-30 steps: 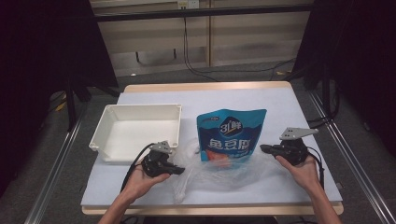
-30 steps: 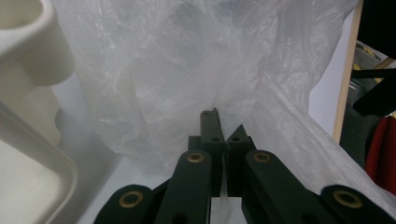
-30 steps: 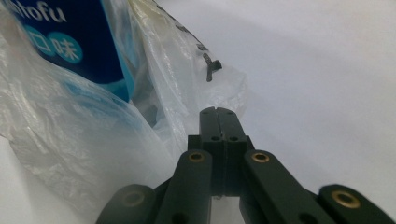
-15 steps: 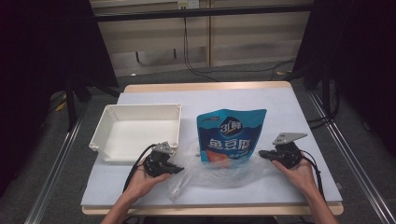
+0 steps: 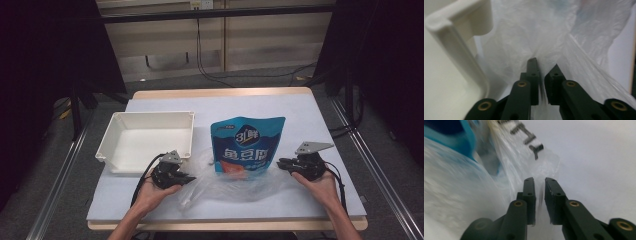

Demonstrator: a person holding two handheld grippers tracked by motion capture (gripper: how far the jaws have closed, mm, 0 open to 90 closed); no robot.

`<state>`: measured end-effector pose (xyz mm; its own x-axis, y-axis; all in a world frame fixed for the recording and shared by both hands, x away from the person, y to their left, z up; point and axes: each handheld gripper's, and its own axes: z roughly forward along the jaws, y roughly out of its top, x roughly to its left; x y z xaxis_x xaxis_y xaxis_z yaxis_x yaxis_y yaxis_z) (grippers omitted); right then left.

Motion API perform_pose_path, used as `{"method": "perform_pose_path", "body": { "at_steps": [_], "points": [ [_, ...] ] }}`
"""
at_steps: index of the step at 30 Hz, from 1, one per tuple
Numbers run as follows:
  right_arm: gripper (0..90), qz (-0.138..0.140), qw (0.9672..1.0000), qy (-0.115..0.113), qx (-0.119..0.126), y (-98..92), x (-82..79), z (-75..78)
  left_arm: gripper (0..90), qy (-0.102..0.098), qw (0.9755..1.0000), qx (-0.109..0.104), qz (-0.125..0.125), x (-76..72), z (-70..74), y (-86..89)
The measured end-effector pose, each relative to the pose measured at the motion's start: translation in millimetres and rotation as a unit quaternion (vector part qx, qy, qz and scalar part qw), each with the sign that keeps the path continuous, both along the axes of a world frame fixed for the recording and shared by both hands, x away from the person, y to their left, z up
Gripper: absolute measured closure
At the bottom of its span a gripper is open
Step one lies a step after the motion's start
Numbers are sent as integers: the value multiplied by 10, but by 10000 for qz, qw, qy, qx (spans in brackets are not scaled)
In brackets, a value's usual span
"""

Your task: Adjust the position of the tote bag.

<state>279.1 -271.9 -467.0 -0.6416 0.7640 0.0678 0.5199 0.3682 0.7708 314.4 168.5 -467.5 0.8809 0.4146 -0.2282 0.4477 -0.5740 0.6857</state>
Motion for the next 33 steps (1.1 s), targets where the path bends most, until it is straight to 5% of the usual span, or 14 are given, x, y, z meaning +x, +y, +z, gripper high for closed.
{"method": "perform_pose_path", "body": {
  "at_steps": [7,13,19,24,33],
  "points": [
    [625,-84,9987,-428,276,-31,-175,279,666,-100,9989,-446,101,-95,160,82],
    [571,-12,9963,-655,553,0,-334,461,568,-300,9980,-476,277,-110,310,159],
    [681,414,9960,-563,565,183,-454,492,585,-620,9961,-605,193,-144,510,138],
    [713,681,9958,-422,440,340,-390,404,623,-450,9963,-735,-35,-158,485,-34],
    [673,1021,9946,-41,153,508,-365,136,688,-528,9953,-721,-377,-156,477,-356]
  ]
}}
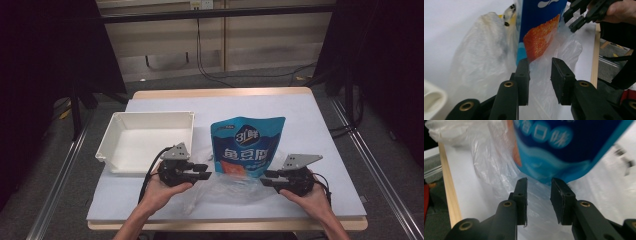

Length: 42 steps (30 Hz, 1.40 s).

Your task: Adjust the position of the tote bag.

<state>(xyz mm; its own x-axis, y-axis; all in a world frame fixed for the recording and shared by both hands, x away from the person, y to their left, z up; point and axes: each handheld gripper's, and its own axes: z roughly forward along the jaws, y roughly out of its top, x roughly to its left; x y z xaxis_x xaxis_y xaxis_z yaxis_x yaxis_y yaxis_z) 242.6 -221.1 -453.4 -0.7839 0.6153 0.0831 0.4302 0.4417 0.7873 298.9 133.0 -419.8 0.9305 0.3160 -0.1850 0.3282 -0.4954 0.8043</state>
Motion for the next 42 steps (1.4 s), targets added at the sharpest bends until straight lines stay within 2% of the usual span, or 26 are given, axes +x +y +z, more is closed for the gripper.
{"method": "perform_pose_path", "body": {
  "at_steps": [2,4,7,8,10,11,14,15,18,19,20,25,27,29,30,31,33,35,37,39,40,41,42],
  "points": [
    [679,88,9999,81,-107,36,-5,-55,703,104,9999,78,-49,22,-65,-78],
    [680,187,9995,164,-194,71,-6,-113,710,297,9995,124,-53,59,-135,-140],
    [716,274,9985,284,-369,122,-3,-193,730,336,9989,318,-66,89,-259,-230],
    [746,308,9983,312,-375,131,0,-216,730,310,9989,342,-50,91,-283,-240],
    [800,360,9978,374,-402,150,-11,-249,732,395,9989,250,1,101,-332,-251],
    [826,390,9976,370,-434,156,-19,-256,732,347,9988,350,9,107,-341,-259],
    [900,453,9973,414,-407,161,-46,-269,728,403,9984,401,10,124,-400,-284],
    [900,485,9971,437,-385,157,-56,-271,723,411,9979,499,38,132,-412,-287],
    [900,577,9964,486,-397,147,-101,-265,708,443,9981,414,108,139,-477,-313],
    [900,641,9958,538,-379,143,-122,-263,702,412,9975,562,96,137,-474,-314],
    [900,663,9954,567,-389,141,-147,-260,688,388,9974,599,109,132,-481,-323],
    [900,771,9944,611,-387,88,-282,-253,660,410,9976,562,39,125,-526,-386],
    [900,762,9945,602,-393,66,-330,-252,655,375,9974,621,-19,88,-559,-412],
    [900,730,9948,569,-436,70,-348,-244,663,338,9960,817,-103,54,-576,-426],
    [900,681,9952,533,-451,81,-351,-242,682,234,9955,918,-64,36,-576,-431],
    [900,658,9955,528,-442,86,-351,-234,694,292,9962,807,-162,28,-588,-438],
    [900,549,9971,428,-298,80,-335,-199,785,199,9957,874,-230,-7,-586,-450],
    [891,326,9990,295,-48,46,-322,-125,810,113,9944,981,-389,-46,-572,-443],
    [870,174,9996,200,75,22,-307,-72,824,135,9929,1095,-435,-76,-552,-423],
    [865,11,9997,182,180,22,-285,-23,825,88,9927,1058,-569,-84,-559,-408],
    [864,16,9997,155,212,29,-276,-12,825,151,9939,964,-516,-107,-567,-412],
    [863,-32,9997,134,212,50,-271,3,825,95,9921,1116,-564,-122,-548,-410],
    [865,-41,9997,107,209,83,-259,17,825,108,9930,1018,-596,-135,-559,-419]
  ]
}}
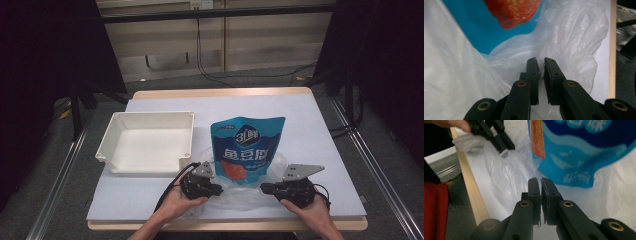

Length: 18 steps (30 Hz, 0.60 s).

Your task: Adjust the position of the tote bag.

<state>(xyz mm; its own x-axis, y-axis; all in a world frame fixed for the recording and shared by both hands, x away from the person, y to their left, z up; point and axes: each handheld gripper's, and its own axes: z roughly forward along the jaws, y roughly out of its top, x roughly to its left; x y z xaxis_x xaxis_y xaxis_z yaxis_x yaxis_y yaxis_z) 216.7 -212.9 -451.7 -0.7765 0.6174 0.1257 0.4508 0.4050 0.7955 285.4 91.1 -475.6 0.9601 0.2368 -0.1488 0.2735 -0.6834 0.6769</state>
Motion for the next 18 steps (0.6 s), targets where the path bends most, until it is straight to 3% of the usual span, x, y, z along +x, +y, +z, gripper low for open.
{"method": "perform_pose_path", "body": {
  "at_steps": [3,7,8,9,11,12,13,15,17,18],
  "points": [
    [872,6,10000,-26,-5,84,40,8,826,4,9999,126,-29,-15,20,-10],
    [900,-130,9999,-47,-85,112,140,0,833,39,10000,-78,-33,47,73,-25],
    [900,-177,9998,-37,-74,104,168,-3,840,38,10000,-42,-39,85,107,-17],
    [900,-229,9997,-20,-77,94,196,-12,847,127,9996,-251,98,99,106,-30],
    [900,-252,9996,63,-123,98,240,-59,853,105,9996,-226,115,158,144,-10],
    [900,-245,9995,107,-183,111,254,-91,853,129,9992,-314,214,169,138,3],
    [900,-201,9993,162,-252,134,260,-126,853,78,9995,-184,253,197,149,33],
    [900,-75,9990,228,-388,193,237,-180,852,163,9985,-320,403,247,102,79],
    [900,133,9984,285,-475,255,192,-224,823,199,9984,-165,505,290,74,110],
    [900,234,9980,294,-510,281,166,-240,805,194,9982,-192,542,315,51,120]
  ]
}}
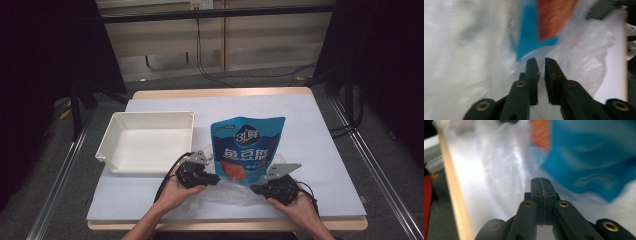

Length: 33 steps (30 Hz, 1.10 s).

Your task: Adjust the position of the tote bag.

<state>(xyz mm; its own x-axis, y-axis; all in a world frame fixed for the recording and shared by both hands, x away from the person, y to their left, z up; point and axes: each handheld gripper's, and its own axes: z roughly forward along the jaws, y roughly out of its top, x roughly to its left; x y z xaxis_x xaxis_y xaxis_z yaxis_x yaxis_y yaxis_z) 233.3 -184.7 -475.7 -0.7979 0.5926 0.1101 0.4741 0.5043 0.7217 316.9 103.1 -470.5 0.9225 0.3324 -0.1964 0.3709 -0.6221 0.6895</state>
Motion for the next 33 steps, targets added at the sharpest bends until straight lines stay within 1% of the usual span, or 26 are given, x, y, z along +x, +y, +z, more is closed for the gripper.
{"method": "perform_pose_path", "body": {
  "at_steps": [1,3,4,8,9,11,12,13,14,15,18,19,20,21,22,23,24,25,26,27,28,29,30,31,32,33],
  "points": [
    [900,89,9999,11,-54,17,-29,-12,790,24,10000,11,83,11,-12,0],
    [900,198,9998,53,-80,31,-82,-35,773,-17,9999,98,94,22,-16,-3],
    [900,259,9996,50,-61,25,-100,-41,749,-44,9999,49,114,17,-24,-12],
    [900,520,9985,65,-126,-8,-172,-29,702,-82,9997,174,167,45,-12,20],
    [900,616,9980,78,-145,-17,-196,-27,681,-44,9997,40,250,52,-19,30],
    [900,736,9971,111,-146,-31,-245,-22,648,-56,9995,17,319,80,-15,50],
    [900,808,9965,105,-168,-45,-274,-19,648,-81,9993,56,370,92,-20,52],
    [900,857,9961,159,-149,-57,-291,-17,635,-86,9989,137,434,110,-30,56],
    [900,883,9958,181,-132,-72,-310,-17,632,-49,9987,149,485,128,-47,58],
    [900,897,9957,211,-122,-89,-330,-15,626,-27,9989,139,442,145,-61,63],
    [900,954,9951,211,-165,-102,-347,-4,602,-104,9986,159,485,121,-58,42],
    [900,923,9954,201,-148,-101,-341,-7,592,-149,9985,273,454,111,-43,45],
    [900,850,9961,174,-154,-108,-331,-4,590,-131,9987,191,465,92,-47,38],
    [900,739,9971,136,-104,-117,-313,4,568,-116,9990,185,398,83,-34,39],
    [900,537,9985,48,12,-148,-281,41,547,-162,9990,198,375,72,-25,39],
    [900,403,9991,18,159,-171,-262,79,539,-159,9990,236,336,54,-10,37],
    [900,273,9992,-78,281,-205,-231,138,517,-166,9992,194,297,47,-10,33],
    [900,120,9993,-193,294,-234,-197,196,497,-173,9991,268,270,45,-1,32],
    [900,-38,9992,-268,283,-262,-156,243,477,-125,9992,272,257,44,-5,22],
    [900,-124,9993,-265,254,-289,-104,270,454,-113,9990,381,216,45,0,16],
    [900,-240,9992,-278,149,-315,-52,275,441,-187,9987,432,201,34,-9,2],
    [900,-311,9991,-271,-1,-342,-5,259,434,-213,9984,512,141,18,-16,-7],
    [900,-358,9989,-277,-109,-375,31,229,419,-257,9982,524,93,9,-19,-5],
    [900,-433,9986,-236,-174,-404,47,204,415,-242,9984,496,126,-10,-22,-3],
    [900,-560,9979,-237,-225,-455,69,159,419,-289,9975,637,-37,5,-6,22],
    [900,-649,9974,-235,-206,-500,87,126,446,-298,9978,590,-20,3,-11,27]
  ]
}}
